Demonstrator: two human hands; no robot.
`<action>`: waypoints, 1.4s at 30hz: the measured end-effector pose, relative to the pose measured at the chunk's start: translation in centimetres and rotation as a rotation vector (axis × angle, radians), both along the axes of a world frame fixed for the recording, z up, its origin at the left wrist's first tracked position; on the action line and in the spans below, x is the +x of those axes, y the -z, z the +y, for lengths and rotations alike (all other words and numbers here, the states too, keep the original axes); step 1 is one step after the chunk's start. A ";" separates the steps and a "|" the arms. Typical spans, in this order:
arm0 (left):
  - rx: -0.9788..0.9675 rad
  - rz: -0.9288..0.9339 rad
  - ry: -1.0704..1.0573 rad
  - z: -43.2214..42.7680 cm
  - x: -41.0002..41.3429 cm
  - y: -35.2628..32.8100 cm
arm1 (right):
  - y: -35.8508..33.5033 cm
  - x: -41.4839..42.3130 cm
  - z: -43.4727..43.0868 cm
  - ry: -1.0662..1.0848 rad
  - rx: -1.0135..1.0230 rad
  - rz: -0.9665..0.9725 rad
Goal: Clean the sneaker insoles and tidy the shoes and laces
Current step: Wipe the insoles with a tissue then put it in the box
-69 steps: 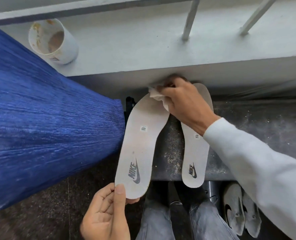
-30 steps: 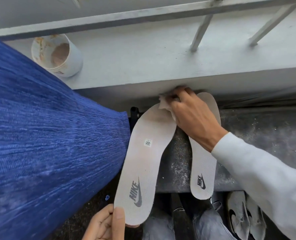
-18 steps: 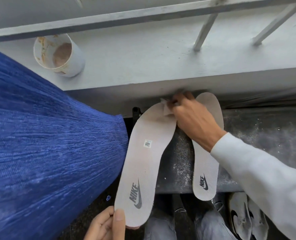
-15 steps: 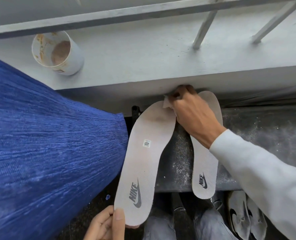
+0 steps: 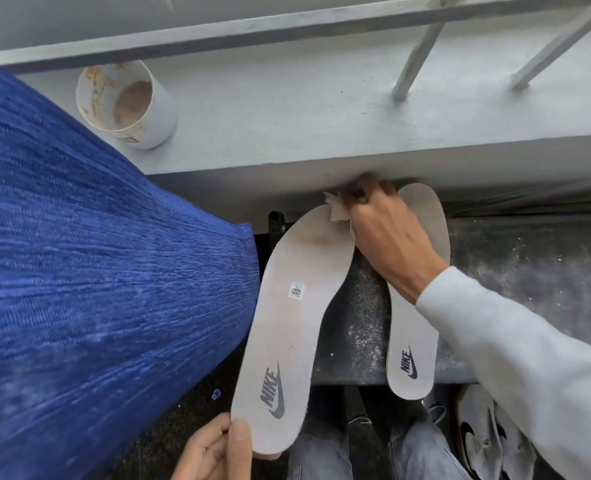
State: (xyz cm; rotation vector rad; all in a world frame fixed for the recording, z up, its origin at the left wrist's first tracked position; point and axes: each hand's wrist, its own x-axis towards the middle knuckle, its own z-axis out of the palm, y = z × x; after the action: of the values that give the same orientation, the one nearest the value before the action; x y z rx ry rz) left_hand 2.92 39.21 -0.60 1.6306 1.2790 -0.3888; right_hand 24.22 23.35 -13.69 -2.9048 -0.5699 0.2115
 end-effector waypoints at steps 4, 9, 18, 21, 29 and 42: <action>-0.013 -0.006 -0.076 -0.3 0.3 -0.2 | -1.0 -2.6 -0.2 -0.216 0.259 0.017; 0.087 -0.020 -0.139 -0.9 0.8 -0.3 | -0.8 -3.0 -1.4 -0.438 0.179 0.053; 0.108 -0.040 -0.133 -1.2 0.4 -0.2 | -4.0 -1.7 0.0 -0.162 0.252 0.041; 0.139 -0.059 -0.151 -1.5 0.5 -0.1 | -6.8 -6.3 1.0 -0.391 0.551 0.158; 0.131 -0.119 -0.192 -2.6 0.7 0.1 | -2.5 -5.2 -0.4 -0.597 0.414 0.265; 0.136 -0.144 -0.176 -2.9 0.6 0.4 | -6.7 -9.4 0.2 -0.774 0.608 0.344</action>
State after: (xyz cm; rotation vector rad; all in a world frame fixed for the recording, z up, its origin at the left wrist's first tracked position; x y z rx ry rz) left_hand 3.52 36.33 -1.01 1.6115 1.3500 -0.0759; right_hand 14.83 23.59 -6.96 -1.8991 -1.3709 0.5102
